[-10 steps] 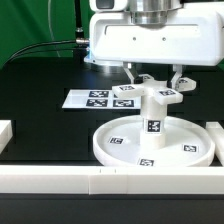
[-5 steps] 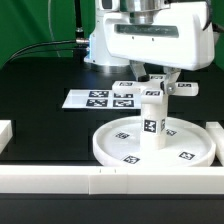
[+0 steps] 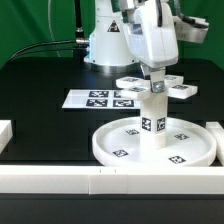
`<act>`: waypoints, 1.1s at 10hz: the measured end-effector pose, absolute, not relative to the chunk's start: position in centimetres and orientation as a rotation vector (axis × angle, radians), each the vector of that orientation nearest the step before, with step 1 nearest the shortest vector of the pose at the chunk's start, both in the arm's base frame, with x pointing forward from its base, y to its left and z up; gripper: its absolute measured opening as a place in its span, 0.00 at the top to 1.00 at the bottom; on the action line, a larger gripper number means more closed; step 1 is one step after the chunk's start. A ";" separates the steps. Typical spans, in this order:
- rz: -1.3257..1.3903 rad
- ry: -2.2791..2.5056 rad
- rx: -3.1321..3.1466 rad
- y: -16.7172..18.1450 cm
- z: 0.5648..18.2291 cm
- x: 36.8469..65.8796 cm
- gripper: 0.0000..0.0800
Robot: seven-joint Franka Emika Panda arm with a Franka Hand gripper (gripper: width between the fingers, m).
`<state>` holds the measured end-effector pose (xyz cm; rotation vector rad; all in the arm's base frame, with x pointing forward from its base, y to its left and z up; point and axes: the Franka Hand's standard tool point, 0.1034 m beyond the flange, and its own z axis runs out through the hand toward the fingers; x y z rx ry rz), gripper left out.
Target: Assemble round table
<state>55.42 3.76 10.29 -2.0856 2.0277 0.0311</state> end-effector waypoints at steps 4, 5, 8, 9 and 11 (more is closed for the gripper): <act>0.044 2.057 -2.046 3.6 10.6 55.4 0.28; 0.054 2.032 -2.064 3.6 11.5 55.4 0.21; 0.064 1.977 -2.078 4.0 15.0 55.5 0.19; 0.061 1.973 -2.083 4.0 14.9 55.5 0.19; 0.062 1.972 -2.085 4.0 14.8 55.5 0.19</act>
Offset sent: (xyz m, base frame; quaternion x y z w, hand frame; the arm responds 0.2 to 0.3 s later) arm -0.0053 -0.0071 0.0118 -0.0130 -0.0103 -0.0279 0.9995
